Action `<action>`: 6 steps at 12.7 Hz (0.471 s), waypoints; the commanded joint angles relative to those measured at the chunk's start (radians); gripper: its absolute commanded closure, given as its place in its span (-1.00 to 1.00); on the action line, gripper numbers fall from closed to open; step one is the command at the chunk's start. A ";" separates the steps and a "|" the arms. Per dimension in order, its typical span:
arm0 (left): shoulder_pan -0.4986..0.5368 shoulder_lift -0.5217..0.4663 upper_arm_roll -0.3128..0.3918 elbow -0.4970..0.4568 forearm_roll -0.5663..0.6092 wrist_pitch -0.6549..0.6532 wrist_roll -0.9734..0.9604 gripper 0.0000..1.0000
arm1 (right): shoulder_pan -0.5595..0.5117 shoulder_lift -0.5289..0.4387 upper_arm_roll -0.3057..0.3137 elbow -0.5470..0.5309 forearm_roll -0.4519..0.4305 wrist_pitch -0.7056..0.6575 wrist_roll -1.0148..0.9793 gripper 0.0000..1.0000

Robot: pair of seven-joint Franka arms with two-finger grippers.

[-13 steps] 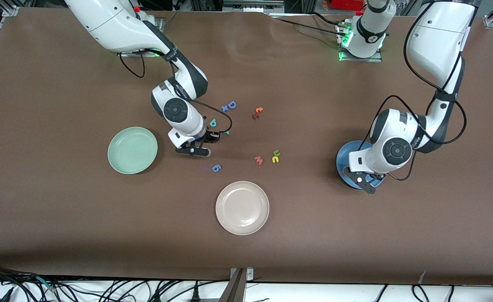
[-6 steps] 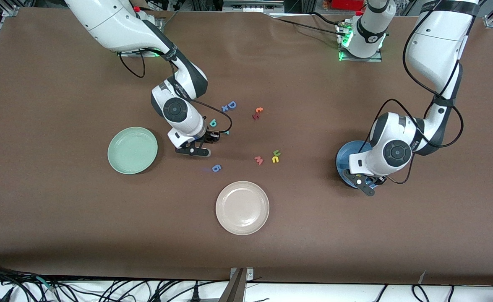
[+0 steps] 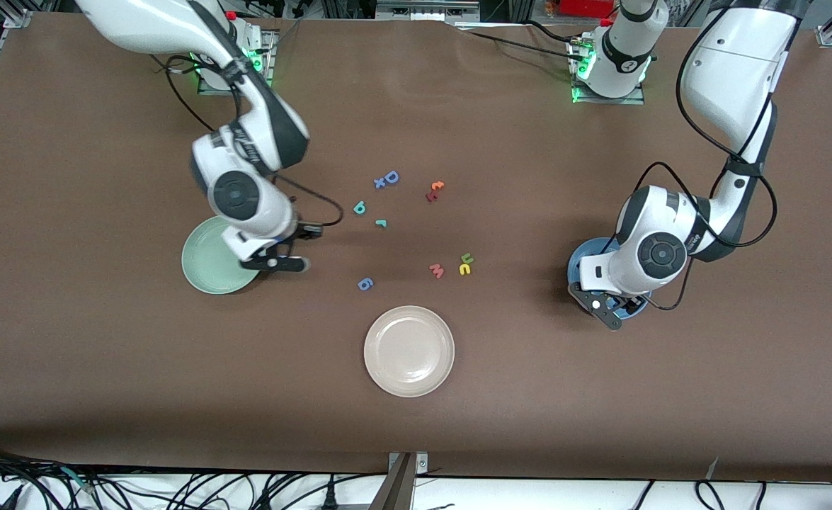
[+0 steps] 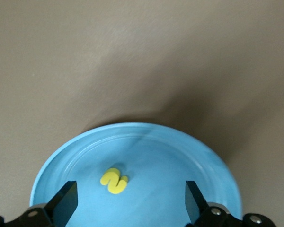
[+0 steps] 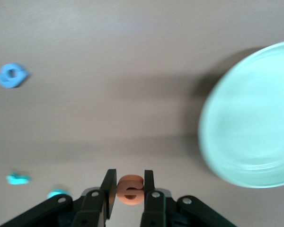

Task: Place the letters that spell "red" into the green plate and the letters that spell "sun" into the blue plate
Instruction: 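Drop the z onto the blue plate while the right gripper carries the 6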

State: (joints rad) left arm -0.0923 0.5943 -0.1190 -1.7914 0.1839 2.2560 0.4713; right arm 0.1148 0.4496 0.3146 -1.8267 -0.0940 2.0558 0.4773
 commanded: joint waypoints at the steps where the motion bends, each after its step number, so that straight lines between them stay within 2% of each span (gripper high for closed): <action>1: -0.001 -0.059 -0.068 -0.006 0.008 -0.074 -0.099 -1.00 | -0.124 -0.012 0.000 0.000 0.013 -0.066 -0.188 0.81; 4: -0.016 -0.053 -0.177 -0.006 0.009 -0.084 -0.343 -1.00 | -0.229 0.018 -0.020 0.000 0.007 -0.057 -0.310 0.81; 6: -0.062 -0.038 -0.203 -0.005 0.009 -0.082 -0.436 -1.00 | -0.274 0.064 -0.022 0.000 -0.006 -0.011 -0.347 0.81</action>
State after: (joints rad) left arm -0.1208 0.5539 -0.3103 -1.7922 0.1838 2.1833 0.1185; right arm -0.1304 0.4751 0.2830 -1.8278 -0.0942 2.0103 0.1679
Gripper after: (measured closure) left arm 0.000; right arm 0.722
